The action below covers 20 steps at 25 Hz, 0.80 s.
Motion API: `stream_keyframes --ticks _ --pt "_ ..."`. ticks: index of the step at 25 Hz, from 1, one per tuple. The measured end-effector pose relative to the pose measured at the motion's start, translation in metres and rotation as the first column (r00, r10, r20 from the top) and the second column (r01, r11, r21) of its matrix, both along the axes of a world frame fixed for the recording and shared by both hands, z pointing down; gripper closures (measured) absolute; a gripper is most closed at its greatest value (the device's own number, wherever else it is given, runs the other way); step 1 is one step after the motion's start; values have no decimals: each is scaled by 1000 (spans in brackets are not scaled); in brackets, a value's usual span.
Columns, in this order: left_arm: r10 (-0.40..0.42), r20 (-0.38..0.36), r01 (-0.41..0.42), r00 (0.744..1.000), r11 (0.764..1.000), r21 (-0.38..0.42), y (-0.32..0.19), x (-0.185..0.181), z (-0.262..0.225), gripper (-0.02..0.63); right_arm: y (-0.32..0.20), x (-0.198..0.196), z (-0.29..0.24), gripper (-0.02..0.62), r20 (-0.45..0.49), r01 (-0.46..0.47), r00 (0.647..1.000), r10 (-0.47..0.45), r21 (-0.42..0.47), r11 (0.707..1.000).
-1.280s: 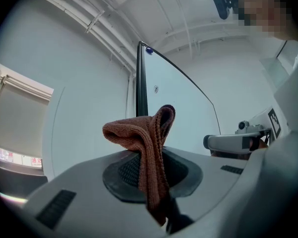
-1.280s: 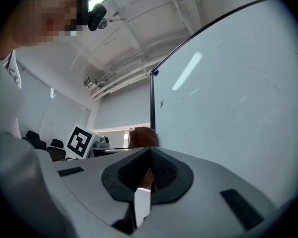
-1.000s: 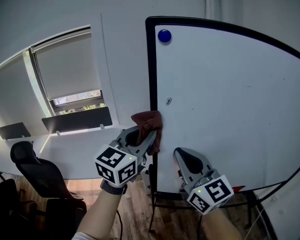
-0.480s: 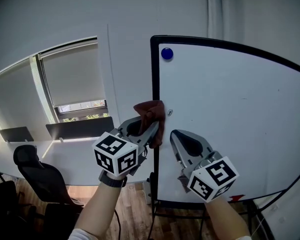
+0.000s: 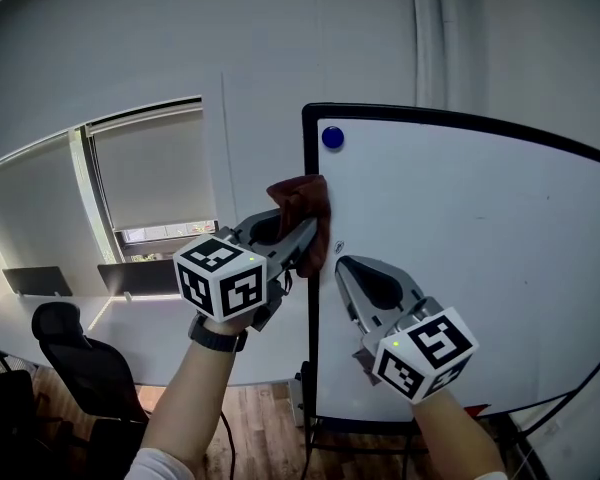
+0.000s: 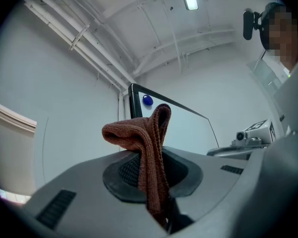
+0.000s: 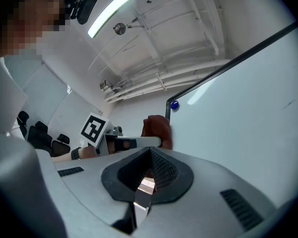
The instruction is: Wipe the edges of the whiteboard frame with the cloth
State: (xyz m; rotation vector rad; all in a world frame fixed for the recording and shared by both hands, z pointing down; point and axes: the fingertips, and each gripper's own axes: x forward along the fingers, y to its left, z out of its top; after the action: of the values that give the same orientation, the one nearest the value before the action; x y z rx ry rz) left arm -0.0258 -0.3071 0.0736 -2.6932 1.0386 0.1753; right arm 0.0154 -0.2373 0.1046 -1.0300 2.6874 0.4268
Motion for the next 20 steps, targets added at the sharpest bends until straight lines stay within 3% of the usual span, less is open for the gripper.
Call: stream_keyframes --ticks 6,12,20 --pt "12 2 -12 1000 999 39 -6 -3 -59 540 -1 6 -21 592 2 1 1000 -1 12 1000" --pt "28 2 -28 1000 997 68 3 -3 -68 540 11 10 -6 592 3 -2 1000 2 33 999" --pt "52 -67 -49 996 998 47 -4 -10 -54 540 1 15 0 592 9 -12 1000 12 -10 1000"
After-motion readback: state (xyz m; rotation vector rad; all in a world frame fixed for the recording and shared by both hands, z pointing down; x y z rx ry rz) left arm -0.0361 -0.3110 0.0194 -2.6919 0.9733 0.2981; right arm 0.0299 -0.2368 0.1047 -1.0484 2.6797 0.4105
